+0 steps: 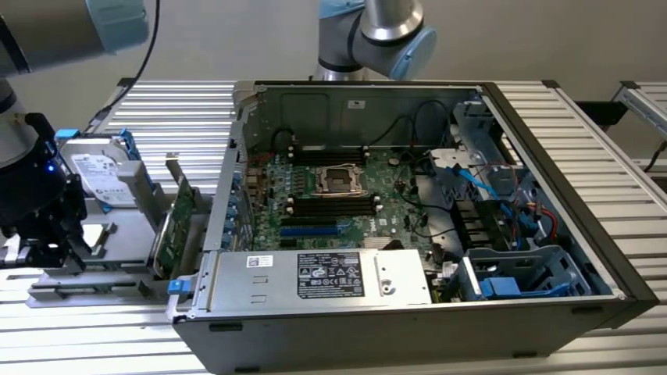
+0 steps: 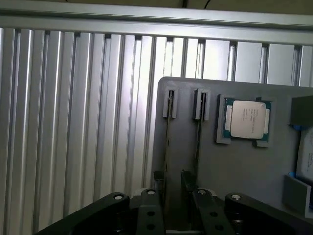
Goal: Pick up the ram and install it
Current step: 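Pick up the ram and move it above insertion slot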
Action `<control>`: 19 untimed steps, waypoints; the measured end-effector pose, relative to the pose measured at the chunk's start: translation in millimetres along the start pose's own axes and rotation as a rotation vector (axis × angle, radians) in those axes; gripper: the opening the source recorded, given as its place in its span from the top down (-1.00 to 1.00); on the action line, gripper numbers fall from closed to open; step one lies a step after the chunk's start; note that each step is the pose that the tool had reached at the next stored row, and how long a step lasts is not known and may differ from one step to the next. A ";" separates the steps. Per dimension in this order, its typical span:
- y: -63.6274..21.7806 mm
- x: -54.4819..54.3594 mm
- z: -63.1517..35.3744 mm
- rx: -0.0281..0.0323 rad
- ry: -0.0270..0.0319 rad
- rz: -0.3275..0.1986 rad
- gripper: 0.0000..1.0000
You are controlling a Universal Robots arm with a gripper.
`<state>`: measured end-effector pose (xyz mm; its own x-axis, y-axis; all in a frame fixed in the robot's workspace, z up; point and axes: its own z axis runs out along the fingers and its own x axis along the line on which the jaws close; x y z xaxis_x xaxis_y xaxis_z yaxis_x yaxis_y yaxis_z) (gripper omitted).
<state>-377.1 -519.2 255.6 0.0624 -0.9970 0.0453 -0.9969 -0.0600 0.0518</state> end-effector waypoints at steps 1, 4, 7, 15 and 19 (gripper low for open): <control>0.1 0.5 1.8 0.0000 0.0000 0.000 0.40; 0.5 2.2 7.3 0.0000 0.0000 0.000 0.40; 0.8 3.8 12.9 0.0000 0.0000 0.000 0.40; 1.2 5.5 27.6 0.0001 0.0000 0.000 0.40; 1.6 5.2 34.8 0.0003 0.0001 0.000 0.40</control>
<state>-380.1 -526.1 221.2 0.0626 -0.9970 0.0454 -0.9969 -0.0602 0.0515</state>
